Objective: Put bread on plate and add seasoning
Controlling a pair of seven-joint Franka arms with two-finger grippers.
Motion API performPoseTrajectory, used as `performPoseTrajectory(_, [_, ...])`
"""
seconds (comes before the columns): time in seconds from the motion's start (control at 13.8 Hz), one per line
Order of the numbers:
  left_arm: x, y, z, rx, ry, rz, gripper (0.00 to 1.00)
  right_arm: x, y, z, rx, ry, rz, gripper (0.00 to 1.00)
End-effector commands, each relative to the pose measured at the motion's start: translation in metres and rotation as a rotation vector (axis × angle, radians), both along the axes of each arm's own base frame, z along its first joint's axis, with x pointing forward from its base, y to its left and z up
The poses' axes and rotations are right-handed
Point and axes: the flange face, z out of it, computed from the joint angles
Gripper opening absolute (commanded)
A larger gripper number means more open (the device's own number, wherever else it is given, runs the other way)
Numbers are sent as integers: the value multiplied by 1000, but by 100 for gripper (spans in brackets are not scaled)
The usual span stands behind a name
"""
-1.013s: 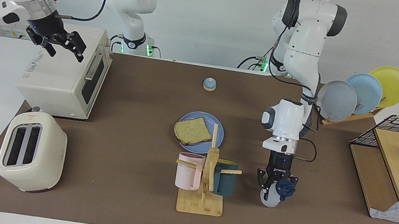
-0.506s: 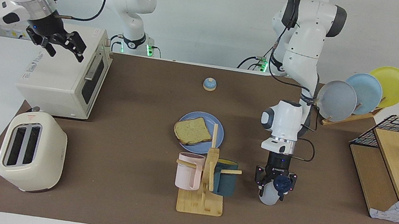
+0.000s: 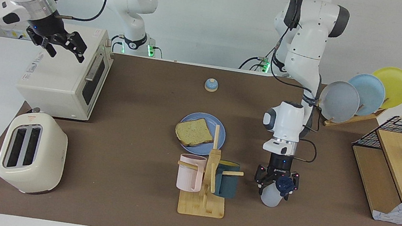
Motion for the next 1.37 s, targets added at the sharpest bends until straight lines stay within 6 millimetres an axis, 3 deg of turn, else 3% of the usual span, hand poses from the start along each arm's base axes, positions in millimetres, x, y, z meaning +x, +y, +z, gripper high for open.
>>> performPoseTrajectory(0.0, [-14, 3, -3, 10, 8, -7, 100, -6, -2, 2, -6, -6, 19, 100])
performPoseTrajectory(0.29, [-29, 10, 5, 11, 22, -2, 100, -6, -2, 2, -6, -6, 19, 100])
performPoseTrajectory(0.72, [-73, 26, 59, -8, 34, -5, 100, -6, -2, 2, -6, -6, 19, 100])
performPoseTrajectory(1.3, [-86, 45, 175, -86, 247, -65, 100, -7, -2, 3, -6, -8, 19, 100])
